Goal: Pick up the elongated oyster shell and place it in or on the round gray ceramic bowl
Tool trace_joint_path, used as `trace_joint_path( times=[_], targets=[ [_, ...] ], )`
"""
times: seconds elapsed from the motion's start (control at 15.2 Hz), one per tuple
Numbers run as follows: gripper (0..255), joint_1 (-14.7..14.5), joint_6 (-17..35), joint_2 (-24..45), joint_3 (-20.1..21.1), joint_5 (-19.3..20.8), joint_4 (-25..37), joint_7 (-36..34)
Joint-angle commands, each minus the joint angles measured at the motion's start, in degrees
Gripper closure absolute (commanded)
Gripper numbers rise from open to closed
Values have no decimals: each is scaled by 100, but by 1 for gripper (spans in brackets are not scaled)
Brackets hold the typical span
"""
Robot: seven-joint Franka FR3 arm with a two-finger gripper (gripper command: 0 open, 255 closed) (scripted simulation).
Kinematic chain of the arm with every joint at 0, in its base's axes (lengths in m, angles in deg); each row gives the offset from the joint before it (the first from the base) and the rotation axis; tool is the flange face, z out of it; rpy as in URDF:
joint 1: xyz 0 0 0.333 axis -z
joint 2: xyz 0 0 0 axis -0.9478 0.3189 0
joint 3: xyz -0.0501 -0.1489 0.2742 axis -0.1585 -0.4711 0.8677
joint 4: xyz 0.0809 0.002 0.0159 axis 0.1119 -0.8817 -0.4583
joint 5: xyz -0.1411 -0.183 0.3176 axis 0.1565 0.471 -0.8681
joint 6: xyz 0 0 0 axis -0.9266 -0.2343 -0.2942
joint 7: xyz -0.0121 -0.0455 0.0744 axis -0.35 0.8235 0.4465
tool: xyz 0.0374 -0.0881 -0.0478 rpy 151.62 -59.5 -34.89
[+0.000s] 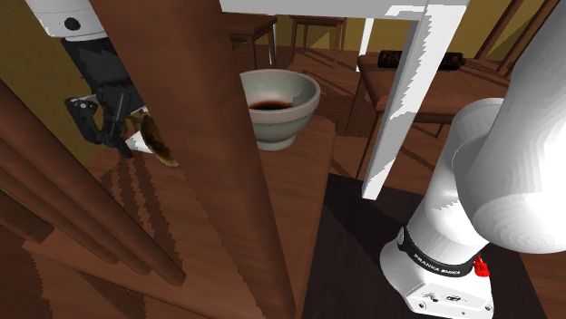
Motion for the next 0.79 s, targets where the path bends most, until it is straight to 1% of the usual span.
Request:
trace_joint_path(
  times=[0.0,0.07,0.66,0.73],
  targets=[
    [0,0,0,0,0,0,0,0],
    [255,0,0,0,0,0,0,0],
    [255,-2,1,0,-2,0,0,0],
    [255,-1,-75,-16,-3,-4,59,4]
  ],
)
